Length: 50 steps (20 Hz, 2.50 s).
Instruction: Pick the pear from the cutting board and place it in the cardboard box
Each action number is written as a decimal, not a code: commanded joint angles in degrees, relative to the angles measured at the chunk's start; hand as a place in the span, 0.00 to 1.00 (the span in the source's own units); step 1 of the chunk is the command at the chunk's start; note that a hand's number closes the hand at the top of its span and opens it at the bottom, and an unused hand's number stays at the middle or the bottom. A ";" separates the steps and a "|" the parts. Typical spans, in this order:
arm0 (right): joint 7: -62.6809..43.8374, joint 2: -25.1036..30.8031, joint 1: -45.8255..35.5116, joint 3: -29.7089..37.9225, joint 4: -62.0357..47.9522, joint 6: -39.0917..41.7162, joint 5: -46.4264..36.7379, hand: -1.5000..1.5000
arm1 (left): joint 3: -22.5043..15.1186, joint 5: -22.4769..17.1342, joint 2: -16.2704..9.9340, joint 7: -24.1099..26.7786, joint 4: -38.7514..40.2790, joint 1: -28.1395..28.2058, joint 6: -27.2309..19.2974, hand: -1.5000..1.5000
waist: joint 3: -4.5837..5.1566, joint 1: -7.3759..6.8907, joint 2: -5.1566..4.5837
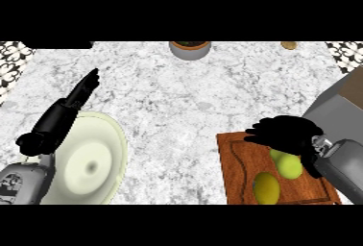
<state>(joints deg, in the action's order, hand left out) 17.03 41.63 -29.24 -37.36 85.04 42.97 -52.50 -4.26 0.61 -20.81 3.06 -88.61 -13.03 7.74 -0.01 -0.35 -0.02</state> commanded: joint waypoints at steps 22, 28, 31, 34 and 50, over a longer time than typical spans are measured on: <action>10.73 -9.05 2.49 4.47 -16.33 -5.85 -17.08 0.00 | 6.01 1.86 2.51 -3.28 -2.15 -1.71 5.70 0.50 | 0.00 -0.01 0.03; 19.68 -8.09 5.67 2.56 -19.27 -16.83 -18.75 1.00 | 3.91 4.91 5.03 -1.41 0.19 -0.96 4.32 0.50 | -0.01 0.19 0.00; 23.21 -7.95 5.01 5.42 -22.45 -23.35 -18.81 1.00 | 4.52 4.89 5.37 0.47 -0.32 1.47 4.33 0.50 | -0.02 -0.05 -0.04; 22.84 -12.25 4.16 6.01 -24.52 -25.79 -20.73 1.00 | 3.13 8.67 6.67 4.32 3.52 0.93 2.73 0.50 | 0.00 0.12 -0.07; -3.94 -26.09 16.95 24.30 4.56 -37.88 -11.44 1.00 | 4.76 6.29 6.02 -1.58 -1.57 0.85 4.28 0.50 | 0.03 1.67 0.56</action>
<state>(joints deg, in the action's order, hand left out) 16.01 14.75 -15.06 -15.23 79.91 7.17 -64.14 0.94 7.07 -15.04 3.02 -88.32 -12.31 11.63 0.02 1.72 0.54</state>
